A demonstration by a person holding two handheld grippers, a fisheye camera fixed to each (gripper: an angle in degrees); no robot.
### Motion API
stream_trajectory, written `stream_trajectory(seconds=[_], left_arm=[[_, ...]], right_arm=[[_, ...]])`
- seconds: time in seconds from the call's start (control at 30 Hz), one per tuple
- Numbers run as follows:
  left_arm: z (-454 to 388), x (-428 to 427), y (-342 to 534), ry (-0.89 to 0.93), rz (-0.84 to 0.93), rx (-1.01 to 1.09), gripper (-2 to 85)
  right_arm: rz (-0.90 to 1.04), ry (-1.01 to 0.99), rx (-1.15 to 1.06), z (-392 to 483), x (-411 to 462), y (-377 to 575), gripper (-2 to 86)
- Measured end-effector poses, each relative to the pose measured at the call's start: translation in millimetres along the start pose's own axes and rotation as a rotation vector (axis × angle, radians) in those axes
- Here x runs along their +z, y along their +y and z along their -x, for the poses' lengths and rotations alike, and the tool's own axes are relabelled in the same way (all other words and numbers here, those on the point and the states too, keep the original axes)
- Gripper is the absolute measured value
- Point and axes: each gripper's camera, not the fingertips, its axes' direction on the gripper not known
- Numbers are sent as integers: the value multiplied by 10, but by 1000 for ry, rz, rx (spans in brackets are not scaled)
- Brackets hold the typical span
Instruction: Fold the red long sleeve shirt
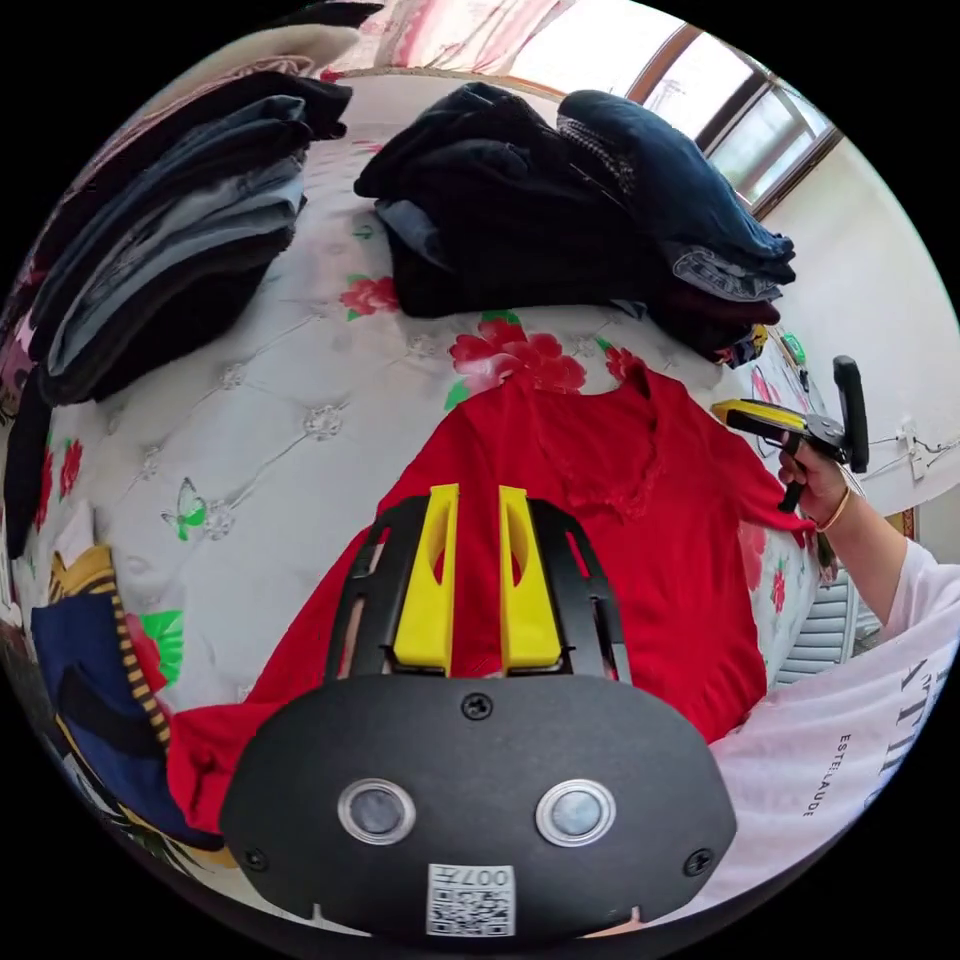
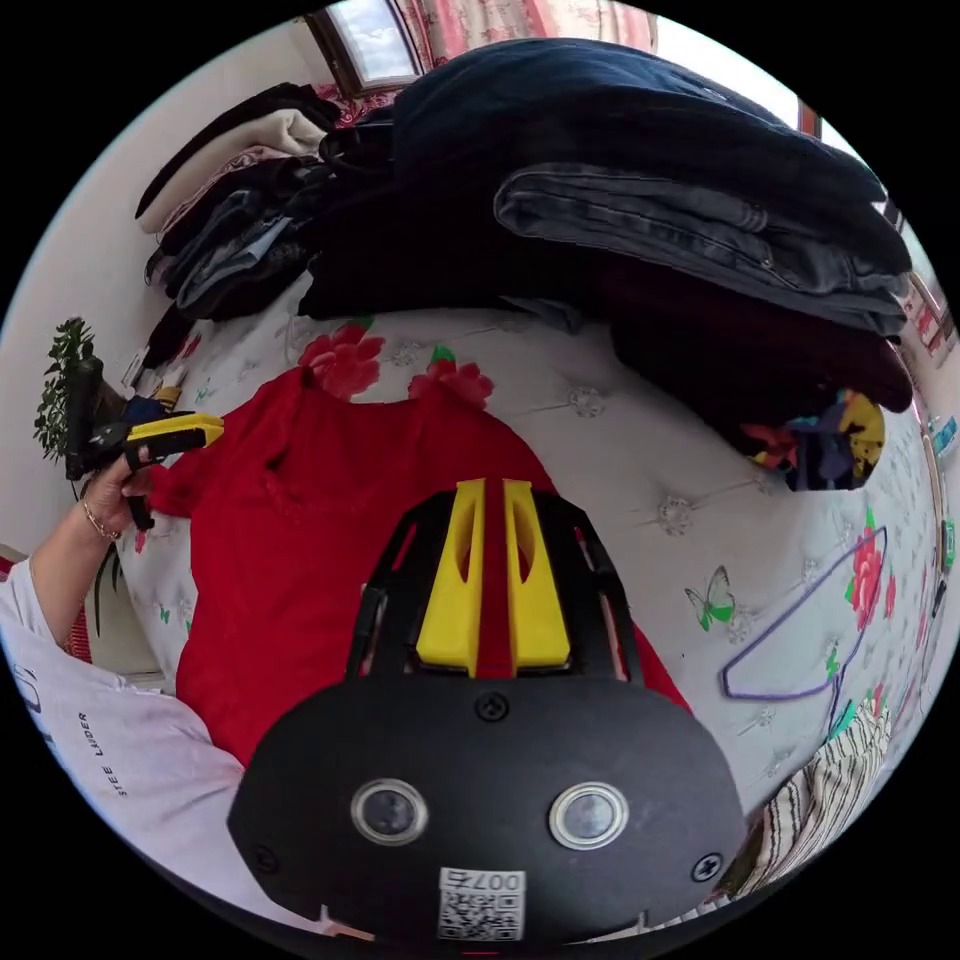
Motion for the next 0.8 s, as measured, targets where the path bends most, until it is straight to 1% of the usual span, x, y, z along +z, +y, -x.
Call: stream_trajectory(seconds=[0.07,0.13,0.17,0.2,0.3,0.4,0.47,0.5,0.57,0.6,0.67,0.73,0.8], left_arm=[[63,285,-64,-44,55,-29,50],[126,268,-17,-75,-9,-12,26],[159,257,16,-74,-23,-3,21],[164,249,36,-78,-28,2,22],[147,162,170,-127,-28,20,40],[283,-185,574,-93,-112,-104,45],[461,-553,1149,-87,-189,-253,49],[505,-644,1319,-100,-206,-293,51],[695,-963,2037,-207,-232,-482,61],[745,-1033,2216,-243,-230,-540,64],[912,-1285,2861,-362,-232,-742,73],[1017,-1402,3180,-410,-248,-831,84],[1135,-1429,3297,-395,-254,-847,96]], right_arm=[[32,7,-37,65,204,-126,4],[91,47,-50,40,380,-143,3],[17,70,-95,23,351,-102,3],[26,108,-90,0,381,-89,2],[11,137,-150,-20,397,-9,0],[35,129,-113,-73,311,85,-1],[-82,94,-88,-88,-3,303,-2],[-118,93,-76,-90,-99,375,-2],[-210,51,-32,-105,-435,697,-2],[-223,31,-19,-110,-503,788,-2],[-233,-31,10,-89,-661,1130,-2],[-205,-54,7,-26,-695,1365,-2],[-179,-69,4,42,-705,1577,-2]])
